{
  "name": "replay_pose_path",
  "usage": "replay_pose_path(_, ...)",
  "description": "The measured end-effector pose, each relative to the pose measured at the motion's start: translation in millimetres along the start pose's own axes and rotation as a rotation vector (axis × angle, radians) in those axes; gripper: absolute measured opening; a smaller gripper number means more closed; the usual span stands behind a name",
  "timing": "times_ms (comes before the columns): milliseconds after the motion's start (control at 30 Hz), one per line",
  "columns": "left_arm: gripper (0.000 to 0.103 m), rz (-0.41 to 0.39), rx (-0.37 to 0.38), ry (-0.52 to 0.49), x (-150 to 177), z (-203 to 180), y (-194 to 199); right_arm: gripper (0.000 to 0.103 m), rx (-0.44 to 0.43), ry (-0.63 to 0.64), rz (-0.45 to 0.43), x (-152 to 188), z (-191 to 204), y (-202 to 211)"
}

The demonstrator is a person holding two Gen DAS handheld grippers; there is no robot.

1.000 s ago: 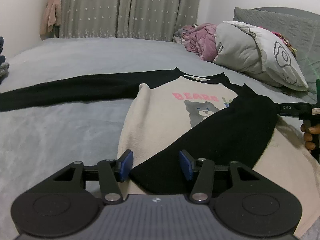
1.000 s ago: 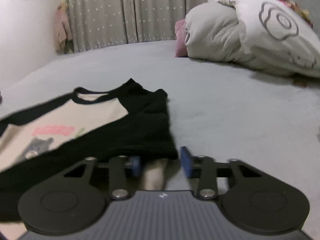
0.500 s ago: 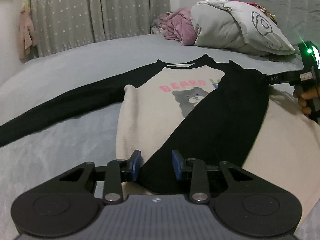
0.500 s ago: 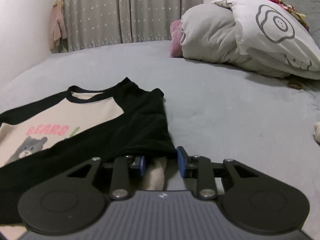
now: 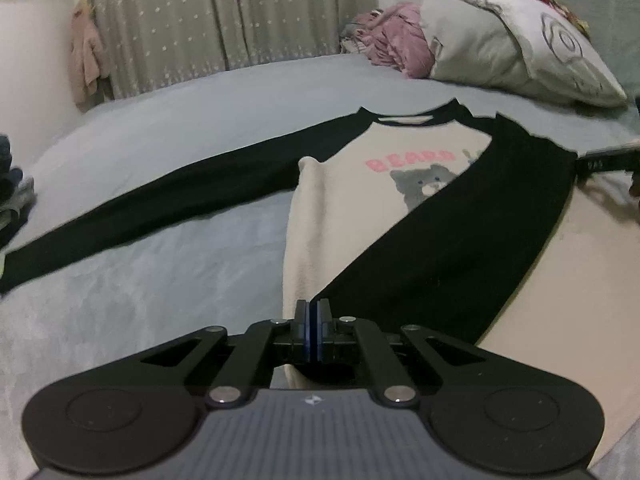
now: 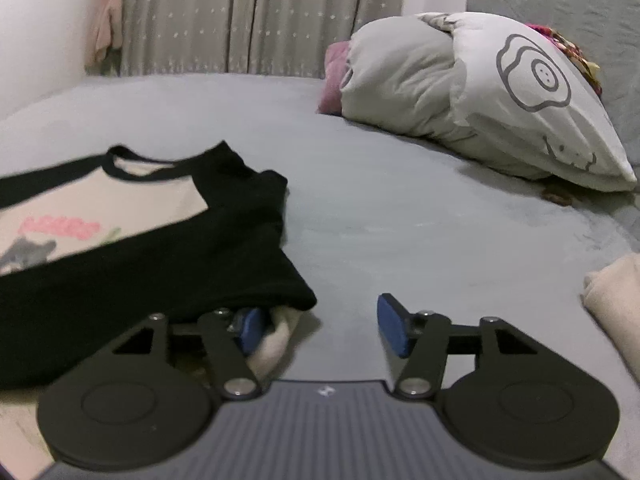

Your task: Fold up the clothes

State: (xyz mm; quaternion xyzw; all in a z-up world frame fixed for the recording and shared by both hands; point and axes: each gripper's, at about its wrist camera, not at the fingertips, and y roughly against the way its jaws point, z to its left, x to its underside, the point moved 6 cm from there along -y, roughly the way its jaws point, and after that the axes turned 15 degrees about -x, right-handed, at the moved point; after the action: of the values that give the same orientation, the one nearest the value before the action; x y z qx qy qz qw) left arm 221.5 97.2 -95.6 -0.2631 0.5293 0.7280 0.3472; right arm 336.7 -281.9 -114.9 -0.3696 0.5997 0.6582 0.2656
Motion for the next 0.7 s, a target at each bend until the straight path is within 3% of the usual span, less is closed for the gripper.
replay_pose_path(100,0.004,-0.004,0.015,-0.002,-1.7,-0.5,-2.1,0.066,-0.028,-0.031,0.007,1.8,-5.0,6.5)
replay_pose_path(300,0.022,-0.053,0.044,0.073,-13.0,11.4,18.2,0.063,-0.088,-0.078,-0.003,-1.9,-11.2,33.2)
replay_pose_path(333,0.026,-0.071,0.046,0.081,-14.0,13.4,22.2,0.059,-0.094,-0.082,-0.010,-3.3,-11.9,38.4)
replay_pose_path(467,0.027,-0.109,0.092,0.095,-14.5,13.5,33.8,0.040,-0.147,-0.154,-0.001,-0.4,-10.8,32.4)
replay_pose_path(533,0.027,-0.067,0.118,0.078,-10.2,7.5,29.4,0.025,-0.129,-0.165,0.018,5.6,-10.3,21.7)
replay_pose_path(567,0.027,-0.041,0.112,0.070,-7.5,5.2,25.5,0.025,-0.116,-0.172,0.026,7.9,-10.9,17.8)
replay_pose_path(600,0.027,-0.010,0.101,0.061,-3.8,3.1,20.2,0.012,-0.094,-0.184,0.030,8.2,-13.8,17.7)
replay_pose_path(700,0.027,-0.011,0.104,0.078,-5.7,2.5,19.2,0.012,-0.032,-0.215,0.035,8.5,-21.4,18.7)
